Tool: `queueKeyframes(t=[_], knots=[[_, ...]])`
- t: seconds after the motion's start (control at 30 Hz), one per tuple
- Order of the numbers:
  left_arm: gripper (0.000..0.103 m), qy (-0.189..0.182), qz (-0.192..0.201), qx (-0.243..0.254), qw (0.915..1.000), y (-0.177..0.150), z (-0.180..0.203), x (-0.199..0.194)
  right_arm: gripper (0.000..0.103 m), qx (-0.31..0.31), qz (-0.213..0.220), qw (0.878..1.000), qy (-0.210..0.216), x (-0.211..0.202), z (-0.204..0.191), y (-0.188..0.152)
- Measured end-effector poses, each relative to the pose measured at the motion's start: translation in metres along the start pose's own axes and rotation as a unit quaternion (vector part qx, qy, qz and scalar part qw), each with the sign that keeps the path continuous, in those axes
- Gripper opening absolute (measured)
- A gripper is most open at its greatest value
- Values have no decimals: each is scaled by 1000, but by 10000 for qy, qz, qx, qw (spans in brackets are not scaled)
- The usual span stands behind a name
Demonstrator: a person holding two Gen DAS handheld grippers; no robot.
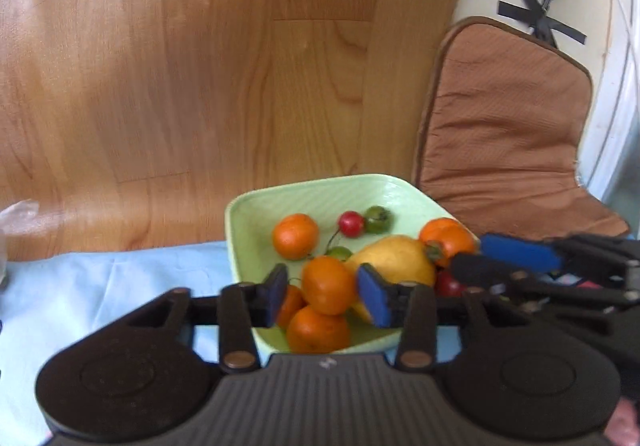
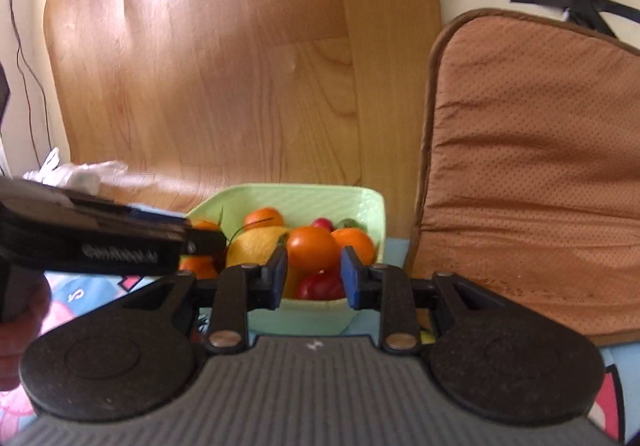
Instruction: Organize fruits
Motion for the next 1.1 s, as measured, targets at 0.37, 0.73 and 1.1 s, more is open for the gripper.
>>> queueKeyframes(t=[0.37, 0.73, 1.1], knots=[[47, -562, -273, -1128, 9917, -39, -34, -51, 32, -433, -375, 9955, 761, -52, -45, -35], [32, -633, -805, -1230, 9871, -57, -18, -1, 29, -572, -1144, 9869, 982, 2, -83, -45], [32, -1311, -764, -974, 9836, -123, 18, -105, 29, -530, -1120, 9831, 1344, -101, -93, -89]])
Point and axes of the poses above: each gripper's, at about its wrist camera, not at the fingertips, and x roughly the way its jaws point, z to its right, y to its top, the point moved 6 cm from there along x, roughly the way its jaws point, and after that the axes turned 1 degree about -x, right-handed, at the moved point
